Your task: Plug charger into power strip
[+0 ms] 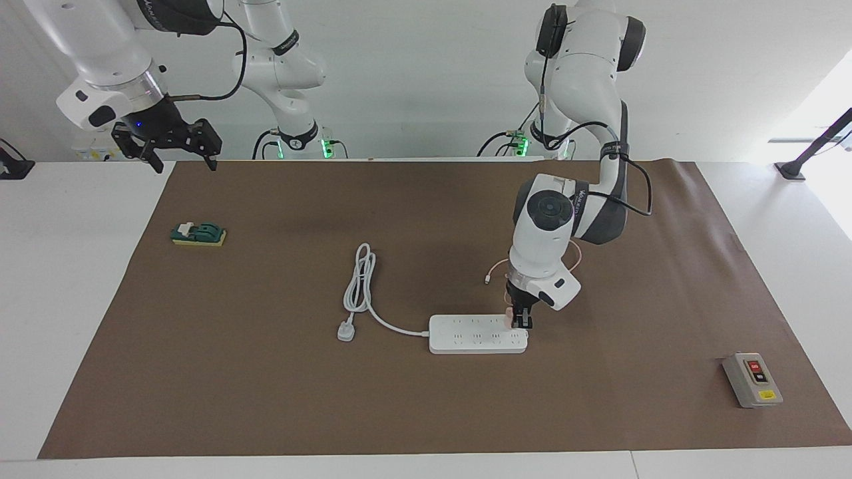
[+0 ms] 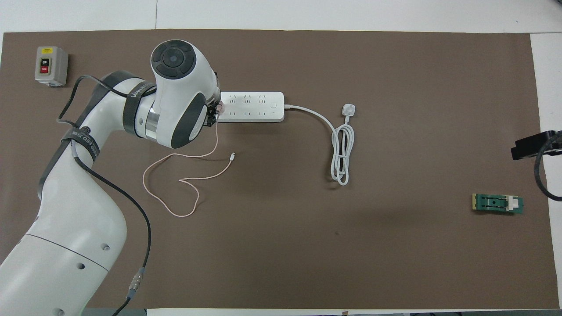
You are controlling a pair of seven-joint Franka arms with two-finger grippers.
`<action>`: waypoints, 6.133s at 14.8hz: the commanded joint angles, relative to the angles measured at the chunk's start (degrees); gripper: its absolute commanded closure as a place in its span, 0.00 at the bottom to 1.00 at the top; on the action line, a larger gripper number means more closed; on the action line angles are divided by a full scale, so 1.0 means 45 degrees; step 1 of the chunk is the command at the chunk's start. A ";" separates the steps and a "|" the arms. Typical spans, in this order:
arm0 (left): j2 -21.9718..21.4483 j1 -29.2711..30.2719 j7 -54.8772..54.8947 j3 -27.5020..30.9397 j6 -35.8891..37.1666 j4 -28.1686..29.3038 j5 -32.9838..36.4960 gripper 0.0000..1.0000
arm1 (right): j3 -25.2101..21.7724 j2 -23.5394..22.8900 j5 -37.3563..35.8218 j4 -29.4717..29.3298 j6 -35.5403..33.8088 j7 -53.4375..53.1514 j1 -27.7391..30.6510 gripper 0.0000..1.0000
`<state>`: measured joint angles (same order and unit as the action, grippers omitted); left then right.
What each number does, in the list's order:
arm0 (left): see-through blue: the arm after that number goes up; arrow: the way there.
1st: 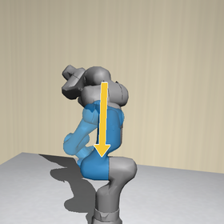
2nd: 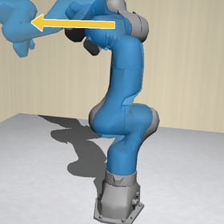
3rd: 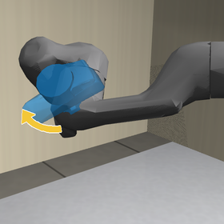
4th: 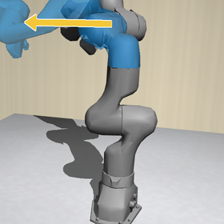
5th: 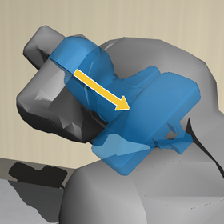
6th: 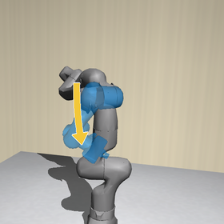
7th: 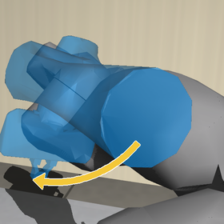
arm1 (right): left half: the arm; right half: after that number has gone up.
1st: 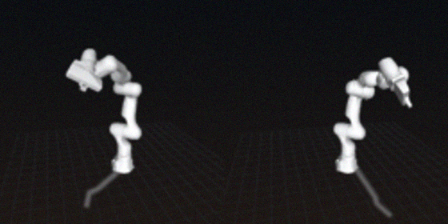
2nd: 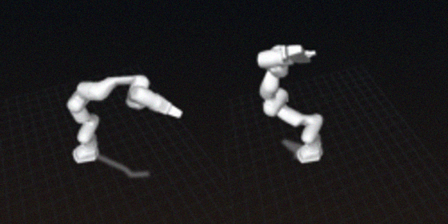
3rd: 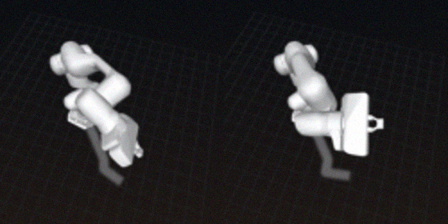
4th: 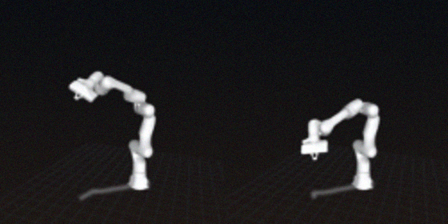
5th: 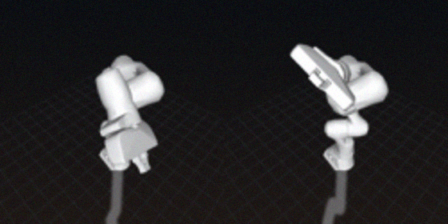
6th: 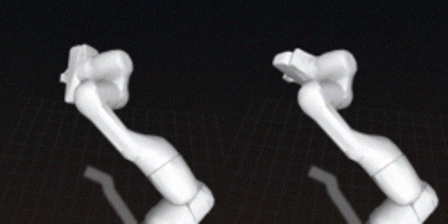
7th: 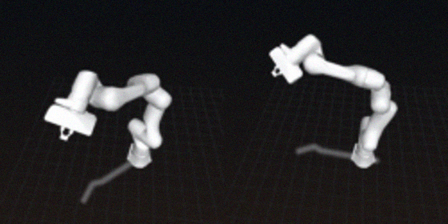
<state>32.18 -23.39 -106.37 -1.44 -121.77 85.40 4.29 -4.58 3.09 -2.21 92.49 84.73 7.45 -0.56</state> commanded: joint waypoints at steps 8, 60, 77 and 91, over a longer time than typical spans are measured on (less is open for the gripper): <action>-0.0062 0.0160 0.0804 0.0046 0.0183 0.0378 0.0139 1.00 | 0.0061 0.0308 -0.0251 0.0325 -0.0040 0.0219 0.0065 0.00; -0.0101 -0.0055 0.1293 0.0026 -0.0360 0.1003 0.0179 1.00 | 0.0061 0.0308 -0.0251 0.0325 -0.0040 0.0219 0.0065 0.00; 0.0075 -0.0016 0.1801 0.0085 -0.0362 0.0846 0.0198 1.00 | 0.0061 0.0308 -0.0251 0.0325 -0.0040 0.0219 0.0065 0.00; 0.0290 -0.0113 0.0690 0.0065 -0.0479 0.0788 0.0550 1.00 | 0.0061 0.0308 -0.0251 0.0325 -0.0040 0.0219 0.0065 0.00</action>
<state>30.57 -23.68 -100.85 -1.52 -121.90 88.20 5.14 -4.58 3.10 -2.21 92.49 84.73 7.45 -0.56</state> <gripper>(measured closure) 0.683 0.000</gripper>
